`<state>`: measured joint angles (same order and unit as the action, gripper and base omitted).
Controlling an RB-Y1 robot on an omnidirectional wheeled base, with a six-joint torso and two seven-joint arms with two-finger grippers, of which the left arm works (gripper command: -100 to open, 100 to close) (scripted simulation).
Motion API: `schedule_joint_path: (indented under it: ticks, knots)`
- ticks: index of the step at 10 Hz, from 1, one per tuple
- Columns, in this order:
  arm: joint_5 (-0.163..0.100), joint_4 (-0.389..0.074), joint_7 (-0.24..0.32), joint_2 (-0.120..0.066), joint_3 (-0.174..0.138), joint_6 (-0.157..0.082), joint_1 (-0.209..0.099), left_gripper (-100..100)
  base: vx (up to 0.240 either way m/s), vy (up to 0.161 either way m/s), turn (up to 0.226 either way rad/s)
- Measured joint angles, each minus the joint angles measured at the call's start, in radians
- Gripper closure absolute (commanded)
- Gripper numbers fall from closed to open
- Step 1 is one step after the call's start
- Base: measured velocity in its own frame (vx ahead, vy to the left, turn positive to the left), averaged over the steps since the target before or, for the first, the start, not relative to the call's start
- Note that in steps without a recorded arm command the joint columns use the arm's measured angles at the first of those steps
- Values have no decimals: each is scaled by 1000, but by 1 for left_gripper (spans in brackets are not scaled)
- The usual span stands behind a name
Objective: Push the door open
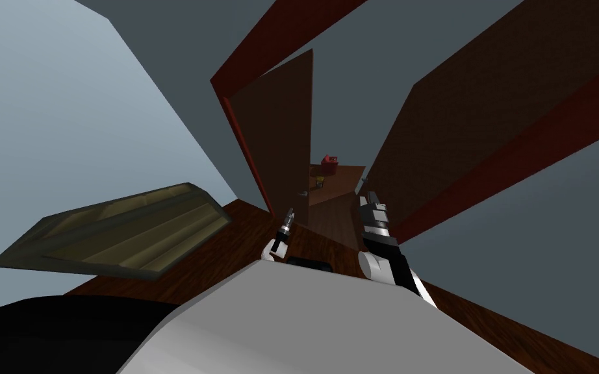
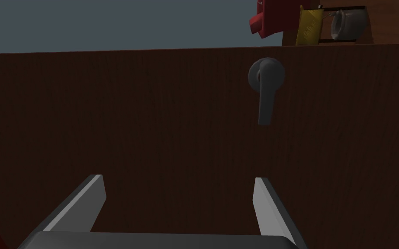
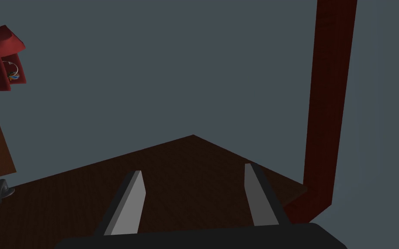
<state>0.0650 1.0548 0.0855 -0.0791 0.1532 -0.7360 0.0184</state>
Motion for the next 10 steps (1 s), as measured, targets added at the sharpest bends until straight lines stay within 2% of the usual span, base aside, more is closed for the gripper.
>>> schedule_joint_path:
  ticks: [6,10]
  knots:
    - [1,-139,13,7,16,-21,-57,-100,73,36,-5]
    - [1,-250,24,15,25,-37,-109,-100,98,37,-5]
